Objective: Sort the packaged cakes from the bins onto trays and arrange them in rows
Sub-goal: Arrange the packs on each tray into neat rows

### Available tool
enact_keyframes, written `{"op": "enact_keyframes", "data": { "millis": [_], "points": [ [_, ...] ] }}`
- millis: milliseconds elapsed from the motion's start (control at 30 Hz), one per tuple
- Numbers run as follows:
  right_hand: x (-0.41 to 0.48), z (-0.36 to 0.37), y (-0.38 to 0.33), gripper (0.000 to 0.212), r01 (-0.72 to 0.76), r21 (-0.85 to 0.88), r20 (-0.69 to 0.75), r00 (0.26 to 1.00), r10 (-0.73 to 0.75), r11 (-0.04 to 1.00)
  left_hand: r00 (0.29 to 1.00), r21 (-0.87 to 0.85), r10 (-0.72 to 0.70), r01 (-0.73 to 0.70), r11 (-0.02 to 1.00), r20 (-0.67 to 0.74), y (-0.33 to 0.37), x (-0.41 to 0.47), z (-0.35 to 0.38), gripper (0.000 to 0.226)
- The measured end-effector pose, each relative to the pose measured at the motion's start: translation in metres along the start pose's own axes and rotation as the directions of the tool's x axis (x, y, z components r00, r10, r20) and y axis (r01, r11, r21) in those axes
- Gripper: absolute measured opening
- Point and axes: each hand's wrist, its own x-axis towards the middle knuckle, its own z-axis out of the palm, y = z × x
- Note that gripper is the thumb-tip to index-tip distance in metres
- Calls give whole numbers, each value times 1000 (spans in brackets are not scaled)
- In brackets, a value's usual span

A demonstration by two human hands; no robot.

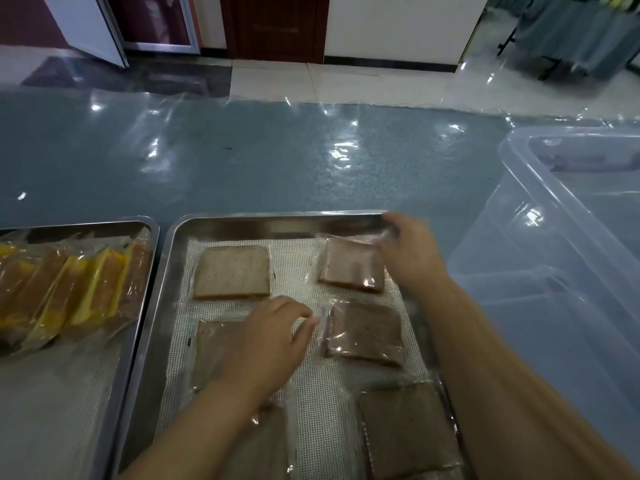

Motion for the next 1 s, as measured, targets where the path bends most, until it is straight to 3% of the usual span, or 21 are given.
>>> {"op": "enact_keyframes", "data": {
  "millis": [100, 200, 333, 400, 667, 900, 1000],
  "points": [
    [-14, 25, -10, 64, 1, -90, 163, 986, 13, 996, 992, 91, -64, 74, 993, -112, -19, 14, -16, 24],
    [-26, 46, -19, 78, -56, -210, 231, 967, 105, 976, 980, 177, -169, 186, 967, -103, -39, 27, -29, 37],
    [-27, 70, -28, 81, -84, -292, 201, 968, 147, 953, 964, 295, -256, 227, 928, 64, -60, 37, -35, 64],
    [-25, 76, -29, 71, -95, -296, 167, 975, 149, 951, 959, 283, -261, 222, 933, 107, -67, 39, -36, 69],
    [-23, 61, -5, 56, 47, -328, 85, 996, -20, 943, 979, 247, -206, 198, 949, 7, -68, 37, -33, 52],
    [-23, 49, 10, 59, 116, -282, 232, 971, -50, 952, 977, 243, -214, 208, 948, 0, -68, 32, -35, 55],
    [-43, 41, 10, 63, 80, -249, 116, 992, -52, 965, 969, 211, -239, 247, 946, -59, -61, 20, -40, 55]
  ]
}}
